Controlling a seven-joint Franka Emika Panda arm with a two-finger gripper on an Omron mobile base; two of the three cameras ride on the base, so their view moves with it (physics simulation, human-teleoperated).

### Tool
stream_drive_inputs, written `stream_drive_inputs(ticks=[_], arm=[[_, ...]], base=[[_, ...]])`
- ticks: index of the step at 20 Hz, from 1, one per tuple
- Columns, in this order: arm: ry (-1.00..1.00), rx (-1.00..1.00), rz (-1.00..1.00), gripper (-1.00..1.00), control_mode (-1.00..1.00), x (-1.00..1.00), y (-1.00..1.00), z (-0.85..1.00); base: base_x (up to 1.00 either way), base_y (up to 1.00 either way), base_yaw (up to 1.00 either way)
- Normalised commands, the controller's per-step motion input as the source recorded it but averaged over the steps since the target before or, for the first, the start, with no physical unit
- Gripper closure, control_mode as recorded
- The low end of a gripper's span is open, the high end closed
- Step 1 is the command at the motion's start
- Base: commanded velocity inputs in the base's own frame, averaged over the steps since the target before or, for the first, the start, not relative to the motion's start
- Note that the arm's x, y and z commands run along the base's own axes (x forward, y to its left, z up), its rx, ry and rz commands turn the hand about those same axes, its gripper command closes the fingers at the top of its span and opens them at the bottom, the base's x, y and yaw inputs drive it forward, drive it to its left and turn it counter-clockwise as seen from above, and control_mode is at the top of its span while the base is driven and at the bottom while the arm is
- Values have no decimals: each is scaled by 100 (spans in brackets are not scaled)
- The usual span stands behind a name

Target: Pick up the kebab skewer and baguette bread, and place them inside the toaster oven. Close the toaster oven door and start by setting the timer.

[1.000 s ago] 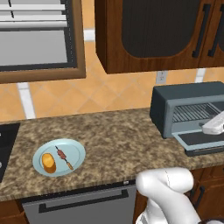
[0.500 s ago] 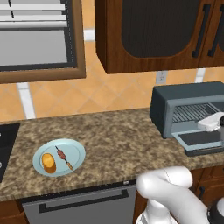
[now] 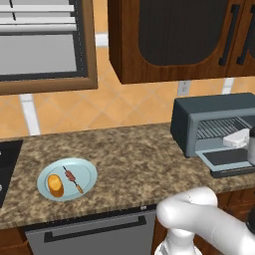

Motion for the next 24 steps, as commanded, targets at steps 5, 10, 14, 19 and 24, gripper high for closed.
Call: stream_drive_inputs(ticks=[5, 10, 14, 19, 24], arm=[[0, 0, 0, -100, -100, 31, -11, -3], [0, 0, 0, -100, -100, 39, 0, -25], [0, 0, 0, -100, -100, 27, 0, -41], [0, 0, 0, -100, -100, 12, -3, -23], [0, 0, 0, -100, -100, 10, -10, -1]], base=[[0, 0, 0], [0, 0, 0], [0, 0, 0], [0, 0, 0], [0, 0, 0]])
